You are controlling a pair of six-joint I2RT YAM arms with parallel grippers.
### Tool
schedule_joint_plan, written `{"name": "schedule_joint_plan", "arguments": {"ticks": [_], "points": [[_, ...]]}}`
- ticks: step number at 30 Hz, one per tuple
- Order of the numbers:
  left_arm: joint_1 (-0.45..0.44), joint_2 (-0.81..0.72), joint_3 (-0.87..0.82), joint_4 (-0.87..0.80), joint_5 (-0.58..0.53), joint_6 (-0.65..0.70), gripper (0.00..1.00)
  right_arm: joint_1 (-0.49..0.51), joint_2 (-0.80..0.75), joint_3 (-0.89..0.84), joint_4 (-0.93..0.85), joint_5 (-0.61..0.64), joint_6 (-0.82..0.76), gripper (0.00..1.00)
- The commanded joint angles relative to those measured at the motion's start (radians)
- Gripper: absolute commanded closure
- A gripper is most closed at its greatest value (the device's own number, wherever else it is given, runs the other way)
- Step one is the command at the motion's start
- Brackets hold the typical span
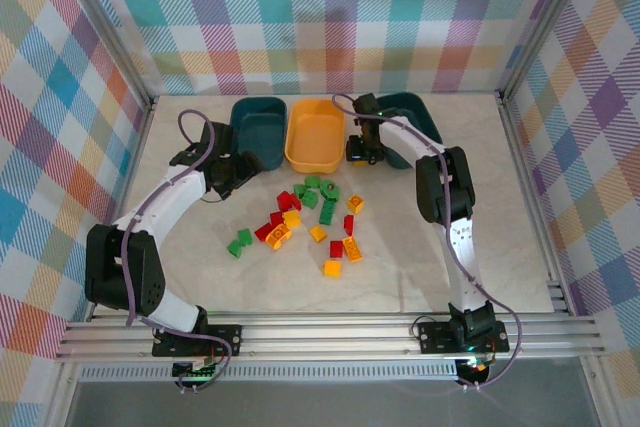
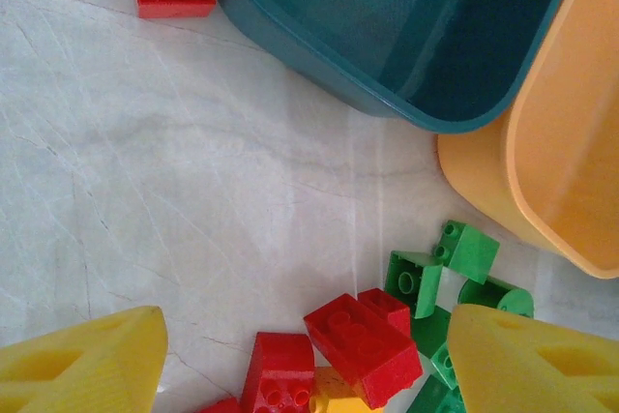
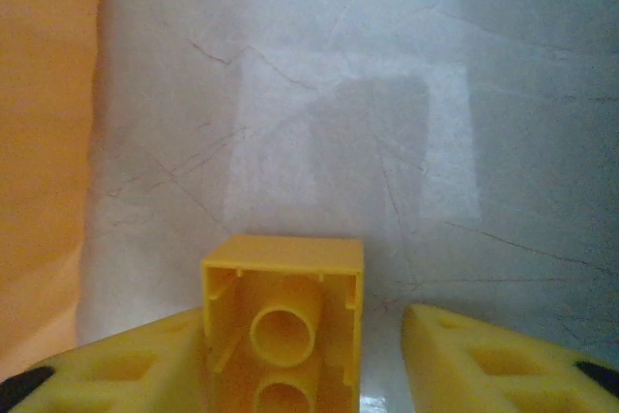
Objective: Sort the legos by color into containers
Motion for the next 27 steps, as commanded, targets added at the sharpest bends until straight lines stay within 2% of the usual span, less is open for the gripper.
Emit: {"name": "schedule_joint_plan", "arguments": {"ticks": [1, 4, 6, 9, 12, 16, 21, 24, 26, 27], "points": [[0.002, -0.029, -0.003, -0.002, 0.004, 0.014, 0.23, 0.011, 0.016, 0.024, -0.025, 0.027, -0.024, 0.59], [0.002, -0.027, 0.006, -0.002, -0.004, 0.015, 0.23, 0.02, -0.029, -0.017, 0.019, 0.023, -0.027, 0.75], [0.002, -0.021, 0.02, -0.005, -0.01, 0.015, 0.23, 0.026, -0.079, -0.053, 0.051, 0.014, -0.022, 0.79], [0.005, -0.002, 0.055, -0.009, -0.023, 0.021, 0.23, 0.027, -0.186, -0.119, 0.103, -0.024, -0.003, 0.81], [0.019, 0.034, 0.121, -0.016, -0.045, 0.03, 0.23, 0.016, -0.27, -0.143, 0.125, 0.024, -0.012, 0.81], [0.056, 0.118, 0.227, -0.028, -0.048, 0.045, 0.23, -0.073, -0.258, -0.096, 0.083, 0.019, -0.014, 0.81], [0.125, 0.277, 0.404, -0.076, -0.063, 0.094, 0.22, -0.145, -0.137, 0.051, -0.04, -0.019, -0.058, 0.76], [0.17, 0.418, 0.569, -0.178, -0.048, 0.158, 0.23, -0.179, -0.112, 0.08, -0.052, -0.045, -0.057, 0.74], [0.193, 0.501, 0.685, -0.244, 0.034, 0.21, 0.24, -0.198, -0.096, 0.111, -0.077, -0.067, -0.065, 0.63], [0.193, 0.535, 0.736, -0.274, 0.032, 0.254, 0.24, -0.205, -0.096, 0.123, -0.089, -0.061, -0.07, 0.48]]}}
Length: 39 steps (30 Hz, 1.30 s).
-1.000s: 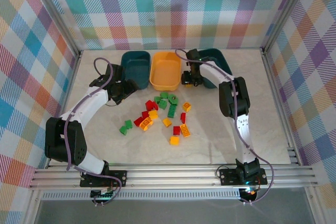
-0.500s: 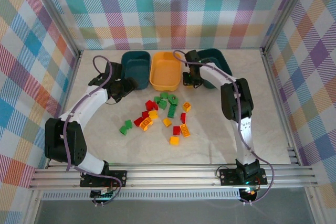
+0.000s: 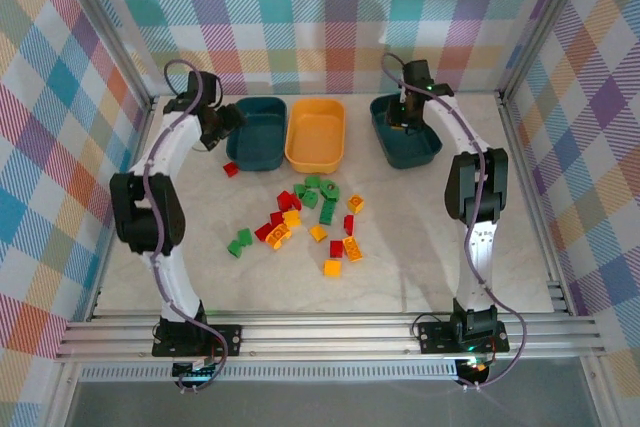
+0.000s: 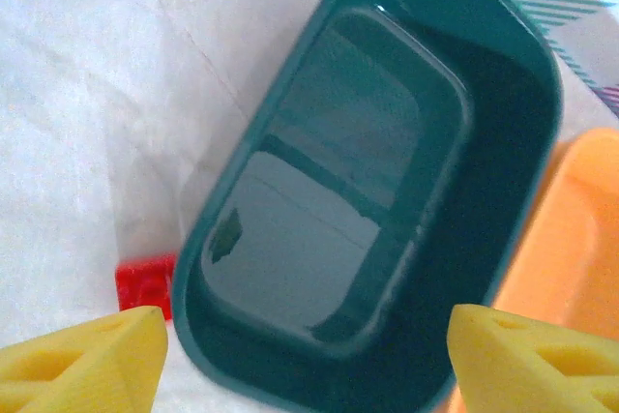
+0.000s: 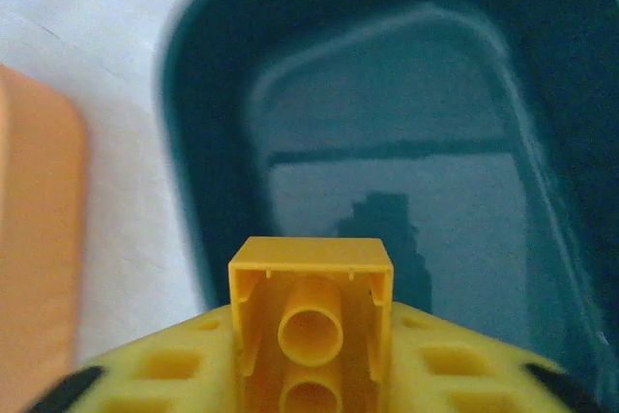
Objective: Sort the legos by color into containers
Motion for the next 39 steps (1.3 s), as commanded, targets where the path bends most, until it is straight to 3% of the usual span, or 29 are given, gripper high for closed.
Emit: {"name": "schedule_joint_plan", "arguments": {"ticks": [1, 7, 14, 20, 24, 31, 39], "points": [[0.02, 0.096, 0.139, -0.167, 0.024, 0.145, 0.24, 0.001, 0.009, 0.039, -0.074, -0.029, -0.031, 0.41], [0.022, 0.176, 0.185, -0.193, -0.056, 0.262, 0.25, -0.07, -0.096, -0.072, -0.015, 0.03, -0.047, 0.33], [0.022, 0.259, 0.218, -0.211, -0.05, 0.347, 0.33, -0.159, -0.049, -0.087, -0.021, 0.016, -0.12, 0.35], [0.018, 0.297, 0.216, -0.22, -0.048, 0.349, 0.34, -0.164, -0.021, -0.104, -0.013, 0.065, -0.126, 0.36], [-0.007, 0.307, 0.204, -0.203, -0.036, 0.358, 0.35, -0.161, -0.026, -0.144, 0.012, 0.019, -0.146, 0.39], [-0.089, 0.326, 0.201, -0.184, -0.11, 0.346, 0.42, -0.127, -0.046, -0.224, 0.062, 0.002, -0.066, 0.66], [-0.149, 0.311, 0.176, -0.167, -0.138, 0.349, 0.45, -0.08, -0.128, -0.344, 0.133, 0.009, -0.001, 0.8]]}}
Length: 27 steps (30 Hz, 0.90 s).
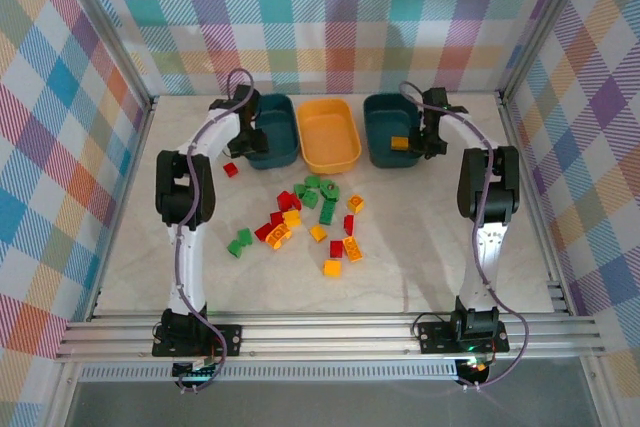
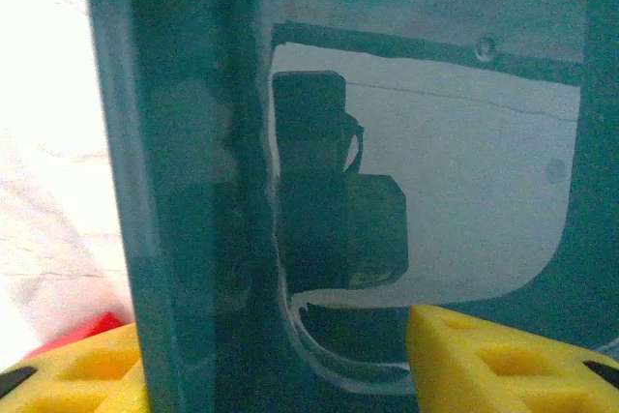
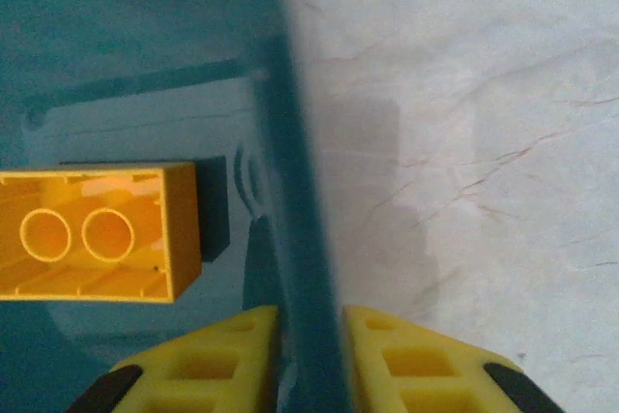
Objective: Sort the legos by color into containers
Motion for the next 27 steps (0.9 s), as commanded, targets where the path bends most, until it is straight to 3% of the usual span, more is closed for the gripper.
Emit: {"name": "schedule_joint_plan", "arguments": {"ticks": [1, 16, 27], "points": [[-0.008, 0.006, -0.025, 0.016, -0.014, 0.016, 0.45, 0.018, -0.085, -0.042, 0.041, -0.026, 0.059, 0.8], [0.001, -0.042, 0.018, -0.083, -0.07, 0.124, 0.45, 0.03, -0.112, -0.094, 0.089, -0.208, 0.22, 0.8], [0.03, -0.171, 0.005, -0.088, -0.026, 0.13, 0.25, 0.062, -0.137, -0.145, 0.139, -0.227, 0.244, 0.77]]}}
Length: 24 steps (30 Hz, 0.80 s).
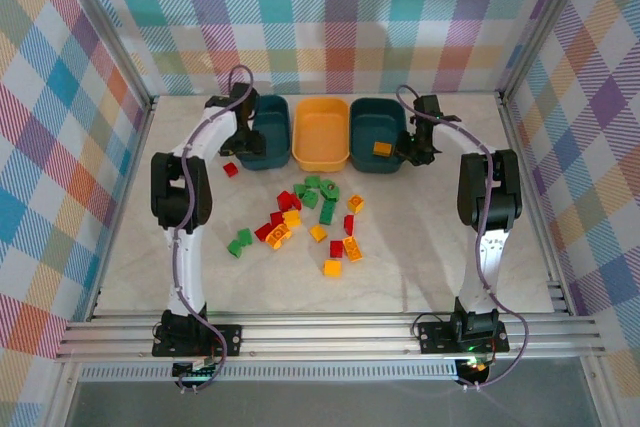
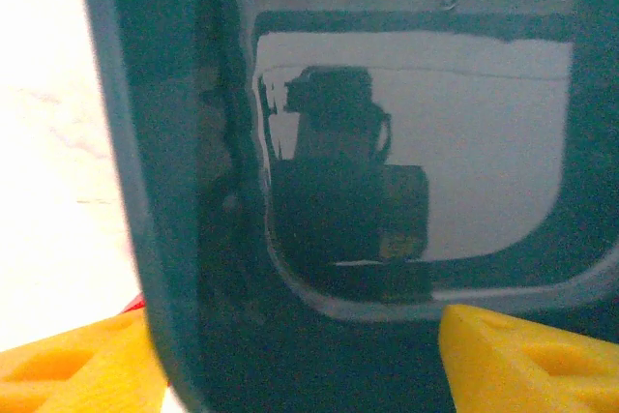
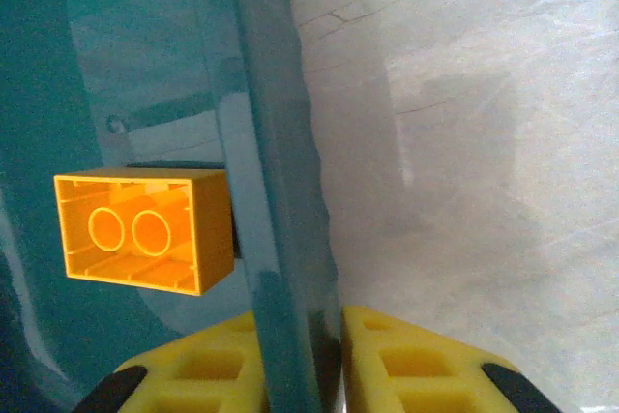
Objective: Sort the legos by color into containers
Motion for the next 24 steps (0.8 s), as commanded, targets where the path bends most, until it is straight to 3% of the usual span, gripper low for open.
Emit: {"name": "schedule_joint_plan", "arguments": {"ticks": [1, 3, 6, 9, 12, 16, 20, 24], "points": [[0.024, -0.115, 0.007, 0.001, 0.036, -0.016, 0.23, 0.014, -0.057, 0.002, 0.032, -0.049, 0.013, 0.76], [0.047, -0.15, -0.029, 0.032, 0.023, -0.059, 0.22, 0.014, -0.068, -0.006, 0.048, -0.059, 0.013, 0.71], [0.107, -0.177, -0.088, 0.041, -0.017, -0.191, 0.2, 0.016, -0.081, -0.006, 0.032, -0.058, 0.002, 0.52], [0.184, -0.173, -0.166, 0.037, 0.08, -0.356, 0.26, 0.014, -0.13, -0.052, 0.039, -0.003, -0.012, 0.43], [0.217, -0.161, -0.261, 0.086, 0.177, -0.439, 0.3, 0.014, -0.188, -0.101, 0.041, 0.026, -0.03, 0.41], [0.218, -0.131, -0.31, 0.108, 0.16, -0.493, 0.33, 0.014, -0.28, -0.189, 0.064, 0.034, -0.036, 0.4], [0.218, -0.107, -0.347, 0.194, 0.256, -0.507, 0.3, 0.015, -0.363, -0.272, 0.088, 0.02, -0.042, 0.39], [0.217, -0.162, -0.423, 0.273, 0.263, -0.537, 0.26, 0.014, -0.402, -0.313, 0.091, 0.031, -0.048, 0.38]]}}
